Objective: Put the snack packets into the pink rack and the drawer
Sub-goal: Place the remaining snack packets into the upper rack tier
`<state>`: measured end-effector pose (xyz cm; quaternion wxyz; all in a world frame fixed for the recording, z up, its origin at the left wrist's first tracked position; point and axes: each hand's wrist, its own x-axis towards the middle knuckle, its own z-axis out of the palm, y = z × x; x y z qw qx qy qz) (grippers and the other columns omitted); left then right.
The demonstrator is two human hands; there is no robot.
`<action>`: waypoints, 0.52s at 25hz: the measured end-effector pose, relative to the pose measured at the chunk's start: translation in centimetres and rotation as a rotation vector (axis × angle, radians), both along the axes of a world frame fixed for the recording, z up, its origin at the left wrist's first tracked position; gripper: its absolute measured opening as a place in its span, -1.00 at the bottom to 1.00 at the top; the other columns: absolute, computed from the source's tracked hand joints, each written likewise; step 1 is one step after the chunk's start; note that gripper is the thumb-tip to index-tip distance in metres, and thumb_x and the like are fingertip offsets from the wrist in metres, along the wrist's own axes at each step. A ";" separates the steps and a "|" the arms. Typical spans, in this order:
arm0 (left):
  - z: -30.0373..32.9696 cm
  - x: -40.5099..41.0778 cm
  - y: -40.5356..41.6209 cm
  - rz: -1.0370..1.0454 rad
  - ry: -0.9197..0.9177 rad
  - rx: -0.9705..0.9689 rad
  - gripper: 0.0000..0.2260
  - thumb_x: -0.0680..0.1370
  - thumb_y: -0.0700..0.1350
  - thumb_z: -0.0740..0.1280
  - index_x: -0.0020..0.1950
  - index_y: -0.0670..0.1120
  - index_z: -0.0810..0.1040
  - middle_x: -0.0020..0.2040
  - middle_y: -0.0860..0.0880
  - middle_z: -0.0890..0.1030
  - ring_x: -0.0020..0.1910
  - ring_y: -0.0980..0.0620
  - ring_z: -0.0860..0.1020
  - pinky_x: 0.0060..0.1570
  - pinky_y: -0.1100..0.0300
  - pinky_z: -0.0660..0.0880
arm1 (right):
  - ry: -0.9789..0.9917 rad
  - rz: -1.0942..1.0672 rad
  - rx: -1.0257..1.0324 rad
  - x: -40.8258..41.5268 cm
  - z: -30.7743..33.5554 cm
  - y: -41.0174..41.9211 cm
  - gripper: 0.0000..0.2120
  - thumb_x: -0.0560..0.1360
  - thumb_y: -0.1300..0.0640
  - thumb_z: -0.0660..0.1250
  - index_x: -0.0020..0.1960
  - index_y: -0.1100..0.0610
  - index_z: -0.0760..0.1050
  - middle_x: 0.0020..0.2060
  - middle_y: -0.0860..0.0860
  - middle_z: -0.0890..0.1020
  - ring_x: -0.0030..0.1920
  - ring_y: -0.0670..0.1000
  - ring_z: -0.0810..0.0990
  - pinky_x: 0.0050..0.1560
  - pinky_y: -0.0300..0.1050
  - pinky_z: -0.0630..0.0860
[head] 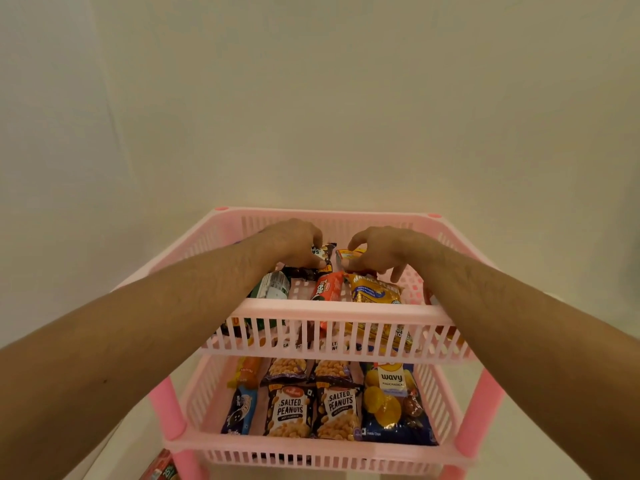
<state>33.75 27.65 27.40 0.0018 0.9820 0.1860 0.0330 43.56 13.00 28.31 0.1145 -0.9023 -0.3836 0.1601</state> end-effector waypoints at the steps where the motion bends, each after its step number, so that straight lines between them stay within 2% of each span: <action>1: 0.1 -0.1 0.0 -0.001 0.002 0.004 -0.56 0.49 0.14 0.40 0.30 -0.01 0.50 0.28 -0.03 0.52 0.23 -0.05 0.46 0.13 0.05 0.42 | -0.005 0.001 0.010 0.0 0.3 -0.3 -0.36 0.47 -0.17 0.39 0.47 -0.01 0.30 0.24 0.11 0.49 -0.02 0.10 0.56 -0.37 -0.08 0.59; 3: 0.4 -0.3 0.1 -0.010 -0.004 0.009 -0.57 0.48 0.15 0.40 0.27 -0.02 0.52 0.27 -0.04 0.53 0.22 -0.04 0.47 0.14 0.06 0.43 | 0.019 0.009 0.021 -0.1 0.8 -0.9 -0.27 0.40 -0.19 0.46 0.47 -0.04 0.27 0.37 0.09 0.42 0.06 0.11 0.51 -0.35 -0.06 0.59; 5: 0.6 -0.5 0.2 -0.056 -0.022 -0.057 -0.53 0.46 0.23 0.38 0.26 0.00 0.54 0.29 -0.03 0.51 0.25 -0.04 0.46 0.23 0.01 0.42 | 0.069 0.030 0.000 -0.4 1.2 -1.5 -0.20 0.35 -0.21 0.50 0.48 -0.06 0.25 0.38 0.09 0.42 0.12 0.11 0.49 -0.31 -0.04 0.59; 8: 0.8 -1.3 -0.1 -0.183 0.083 -0.216 -0.38 0.40 0.37 0.32 0.37 0.09 0.44 0.41 0.01 0.41 0.35 -0.03 0.39 0.34 -0.05 0.32 | 0.079 0.079 -0.072 -1.1 1.4 -2.6 -0.10 0.31 -0.26 0.49 0.52 -0.07 0.19 0.44 0.07 0.37 0.28 0.16 0.46 -0.12 0.03 0.62; 10: 0.6 -1.6 -0.4 -0.225 0.206 -0.261 -0.33 0.39 0.41 0.30 0.42 0.15 0.36 0.46 0.03 0.36 0.38 -0.01 0.36 0.34 -0.02 0.29 | 0.039 0.102 -0.111 -1.6 1.1 -3.3 -0.11 0.33 -0.25 0.47 0.53 -0.06 0.17 0.47 0.04 0.32 0.35 0.17 0.43 0.08 0.09 0.58; 13: 0.5 -1.6 -0.5 -0.195 0.258 -0.279 -0.30 0.38 0.41 0.31 0.45 0.17 0.32 0.48 0.03 0.33 0.39 -0.02 0.36 0.35 -0.04 0.28 | -0.130 0.163 -0.157 -2.5 0.2 -3.7 -0.23 0.44 -0.16 0.43 0.53 -0.03 0.18 0.47 0.01 0.34 0.38 0.13 0.40 0.31 0.14 0.43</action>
